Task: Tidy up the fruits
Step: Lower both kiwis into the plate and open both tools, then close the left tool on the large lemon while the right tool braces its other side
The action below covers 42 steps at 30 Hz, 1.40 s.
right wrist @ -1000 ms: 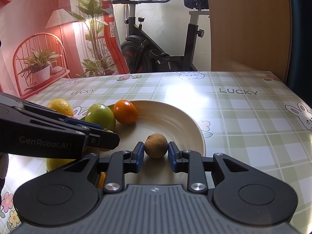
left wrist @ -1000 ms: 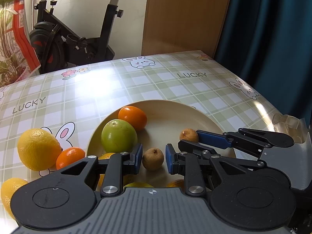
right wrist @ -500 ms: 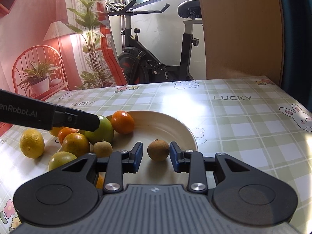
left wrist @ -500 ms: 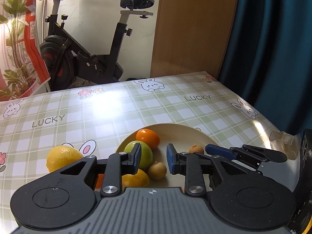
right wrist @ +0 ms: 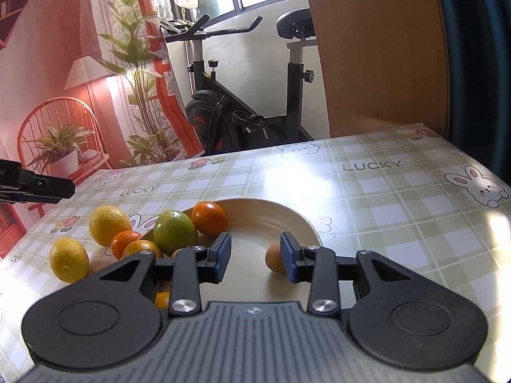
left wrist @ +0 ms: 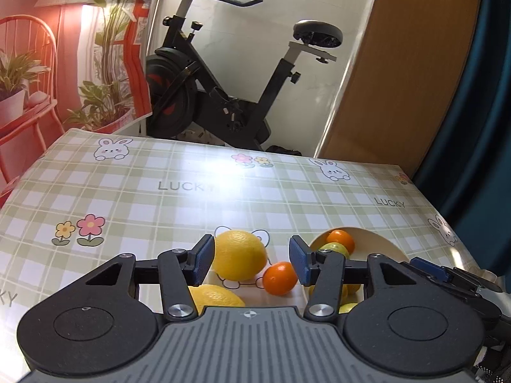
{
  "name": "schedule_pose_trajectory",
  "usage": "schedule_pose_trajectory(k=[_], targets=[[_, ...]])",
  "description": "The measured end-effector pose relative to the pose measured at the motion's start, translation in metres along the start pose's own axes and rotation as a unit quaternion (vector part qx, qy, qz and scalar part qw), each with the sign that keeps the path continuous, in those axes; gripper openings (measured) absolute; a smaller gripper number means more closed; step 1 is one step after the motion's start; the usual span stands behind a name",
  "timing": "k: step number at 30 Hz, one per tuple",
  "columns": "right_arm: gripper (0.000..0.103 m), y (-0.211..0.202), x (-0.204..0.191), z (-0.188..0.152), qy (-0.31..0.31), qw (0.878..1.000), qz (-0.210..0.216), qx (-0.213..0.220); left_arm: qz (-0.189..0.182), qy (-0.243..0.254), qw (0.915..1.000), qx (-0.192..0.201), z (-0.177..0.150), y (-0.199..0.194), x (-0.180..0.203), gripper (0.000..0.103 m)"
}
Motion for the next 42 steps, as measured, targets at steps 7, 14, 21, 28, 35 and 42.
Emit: schedule_pose_trajectory(k=[7,14,21,28,35,42], targets=[[0.041,0.011,-0.048,0.011,-0.022,0.999,0.043,-0.002,0.050,-0.020,0.9983,0.023,0.017,-0.017,-0.044,0.071],[0.045,0.029,-0.111,-0.001,-0.060,0.992,0.103,-0.035,0.054,0.010,0.9984,0.014,0.016,-0.017,-0.064,0.071],[0.050,0.050,-0.162,-0.023,-0.079,0.981,0.159,-0.082,0.022,-0.012,0.9997,-0.002,-0.003,-0.008,-0.074,0.065],[0.075,0.061,-0.197,-0.041,-0.102,0.965,0.208,-0.120,0.001,-0.020,0.9998,-0.005,-0.010,-0.003,-0.073,0.065],[0.074,0.080,-0.201,-0.060,-0.113,0.962,0.193,-0.156,-0.038,-0.024,0.9983,-0.037,-0.032,0.011,-0.057,0.066],[0.059,0.077,-0.198,-0.070,-0.111,0.961,0.196,-0.159,-0.074,-0.037,0.9941,-0.070,-0.053,0.027,-0.039,0.067]])
Point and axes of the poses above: each gripper's, at about its wrist camera, not at the fingertips, and y roughly the way its jaws point, x to its right, z to its top, the point moved 10 cm from there along y, roughly the way its jaws point, and after that the axes turned 10 degrees about x, right-handed, at the moved point
